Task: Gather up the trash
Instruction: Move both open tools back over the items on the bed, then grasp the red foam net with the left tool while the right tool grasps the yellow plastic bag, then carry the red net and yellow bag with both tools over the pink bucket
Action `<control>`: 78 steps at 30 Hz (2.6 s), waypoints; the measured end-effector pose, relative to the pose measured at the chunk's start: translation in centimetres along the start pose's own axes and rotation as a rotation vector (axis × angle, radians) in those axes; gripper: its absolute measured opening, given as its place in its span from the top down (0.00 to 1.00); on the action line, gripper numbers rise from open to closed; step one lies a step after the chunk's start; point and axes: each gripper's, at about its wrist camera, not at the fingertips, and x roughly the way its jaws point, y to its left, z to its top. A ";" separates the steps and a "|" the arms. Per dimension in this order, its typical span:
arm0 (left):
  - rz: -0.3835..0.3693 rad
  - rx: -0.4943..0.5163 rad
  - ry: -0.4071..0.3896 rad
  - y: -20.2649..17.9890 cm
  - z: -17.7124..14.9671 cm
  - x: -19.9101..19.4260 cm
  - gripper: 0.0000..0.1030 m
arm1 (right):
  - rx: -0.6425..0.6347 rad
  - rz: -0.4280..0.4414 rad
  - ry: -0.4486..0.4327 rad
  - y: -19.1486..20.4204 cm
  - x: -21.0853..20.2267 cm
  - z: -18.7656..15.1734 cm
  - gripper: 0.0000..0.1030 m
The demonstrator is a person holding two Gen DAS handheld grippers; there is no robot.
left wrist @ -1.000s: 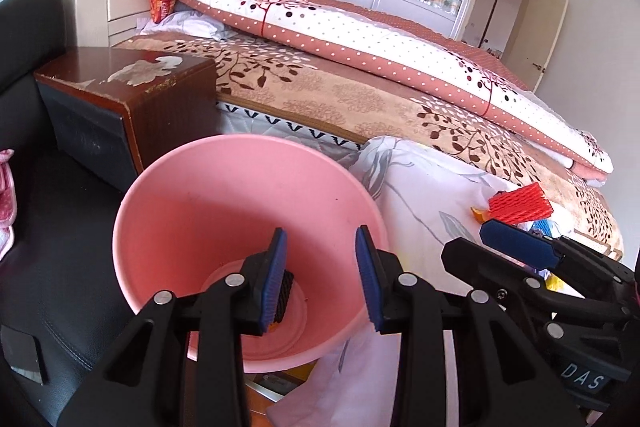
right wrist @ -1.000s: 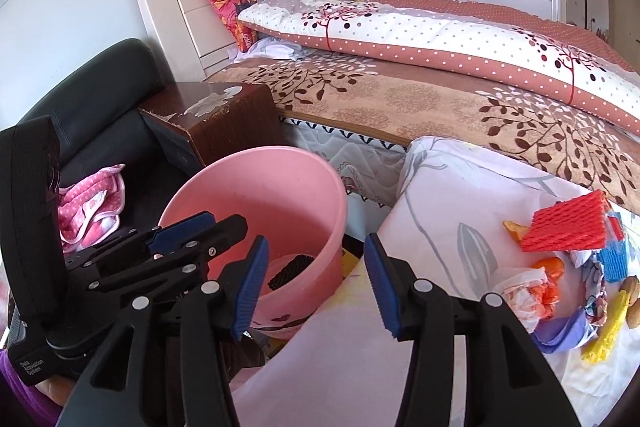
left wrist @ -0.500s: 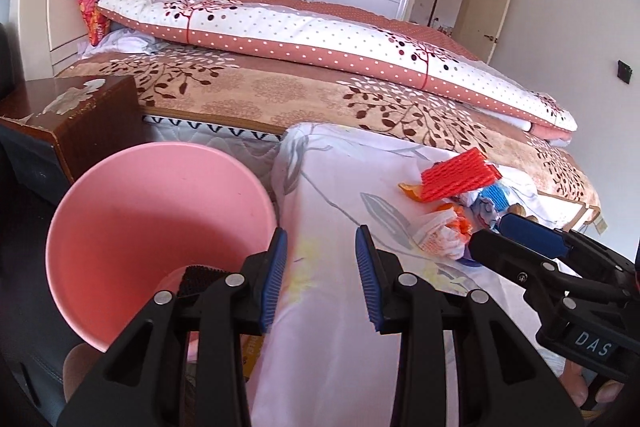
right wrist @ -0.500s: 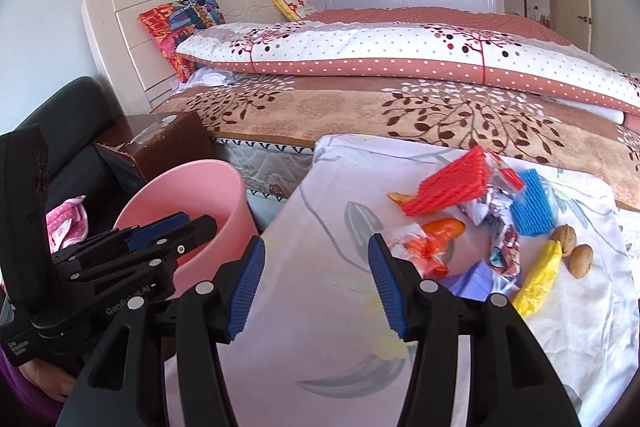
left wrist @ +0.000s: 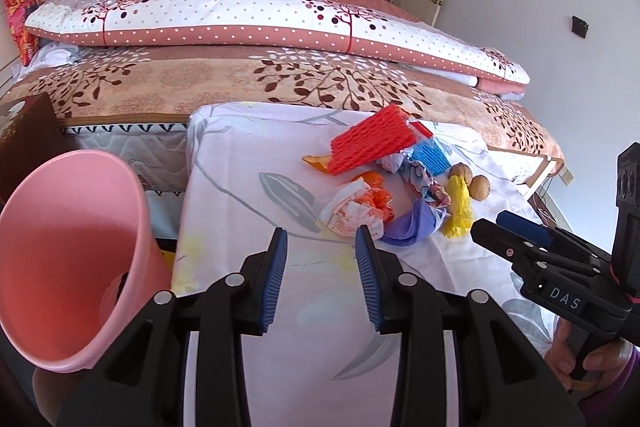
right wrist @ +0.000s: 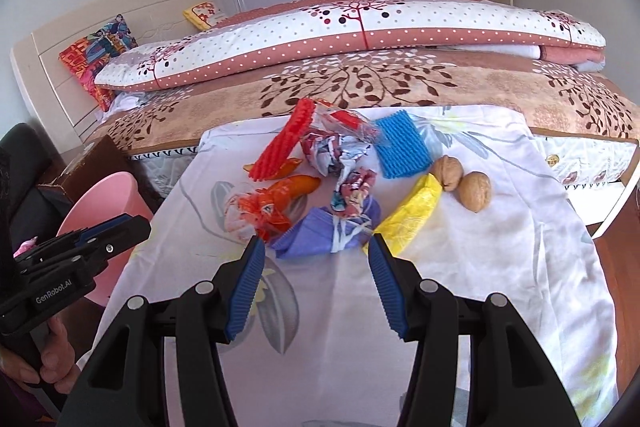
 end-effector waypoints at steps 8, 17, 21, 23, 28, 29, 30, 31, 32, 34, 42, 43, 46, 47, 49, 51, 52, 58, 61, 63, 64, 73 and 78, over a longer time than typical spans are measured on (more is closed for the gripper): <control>-0.044 0.027 0.048 -2.1 2.2 2.9 0.66 | 0.047 -0.017 0.010 -2.4 0.6 -0.1 0.48; -0.062 0.154 0.006 -6.6 6.2 6.0 0.66 | 0.109 -0.029 0.029 -4.8 1.6 0.3 0.45; -0.046 0.205 0.010 -8.1 7.1 8.2 0.66 | 0.131 -0.031 0.043 -5.4 2.1 0.5 0.45; -0.017 0.225 0.010 -8.4 7.2 9.1 0.66 | 0.136 -0.027 0.046 -5.6 2.3 0.6 0.45; 0.026 0.231 0.014 -7.9 7.1 10.7 0.66 | 0.141 -0.018 0.047 -5.7 2.8 1.0 0.45; 0.023 0.227 0.011 -7.7 7.0 10.6 0.74 | 0.145 -0.014 0.049 -5.7 3.0 1.0 0.45; 0.021 0.228 0.008 -7.6 6.8 10.6 0.78 | 0.150 -0.010 0.052 -5.7 3.1 1.0 0.45; 0.024 0.229 0.007 -7.5 6.7 10.5 0.84 | 0.156 -0.008 0.055 -5.9 3.4 1.1 0.45; 0.022 0.227 0.003 -7.4 6.6 10.3 0.89 | 0.160 -0.005 0.059 -5.9 3.5 1.1 0.45; 0.018 0.218 -0.006 -7.1 6.5 9.8 0.92 | 0.167 -0.004 0.065 -5.9 3.8 1.1 0.45; -0.035 0.142 -0.055 -6.0 6.1 6.1 0.93 | 0.198 -0.013 0.084 -5.8 4.9 1.6 0.45; -0.041 0.140 -0.060 -6.0 6.0 5.5 0.93 | 0.203 -0.012 0.090 -5.8 5.2 1.6 0.45; -0.058 0.129 -0.067 -5.7 5.6 4.2 0.93 | 0.214 -0.023 0.117 -5.7 6.1 1.7 0.45; -0.061 0.124 -0.068 -5.6 5.5 3.8 0.93 | 0.217 -0.026 0.127 -5.6 6.5 1.7 0.46; -0.066 0.112 -0.067 -5.4 5.2 3.2 0.93 | 0.220 -0.036 0.151 -5.5 7.0 1.6 0.55; -0.071 0.099 -0.065 -5.2 4.9 2.7 0.93 | 0.227 -0.035 0.173 -5.5 7.3 1.3 0.65; -0.073 0.093 -0.063 -5.1 4.8 2.5 0.93 | 0.234 -0.035 0.177 -5.6 7.2 1.1 0.70; -0.079 0.083 -0.067 -4.8 4.2 1.6 0.93 | 0.245 -0.035 0.144 -6.1 5.3 0.6 0.85; -0.084 0.085 -0.077 -4.9 4.0 0.9 0.93 | 0.241 -0.040 0.111 -6.3 3.7 0.6 0.85; -0.090 0.082 -0.083 -5.0 3.8 0.5 0.93 | 0.232 -0.045 0.086 -6.2 2.5 0.6 0.85; -0.092 0.081 -0.085 -5.1 3.8 0.3 0.93 | 0.225 -0.048 0.073 -6.1 1.9 0.7 0.85; -0.110 0.050 -0.139 -4.7 3.6 -2.3 0.93 | 0.126 -0.009 -0.028 -3.2 -2.1 1.5 0.85; -0.107 0.015 -0.184 -3.6 3.7 -4.2 0.93 | 0.055 0.035 -0.055 -0.5 -2.7 2.4 0.85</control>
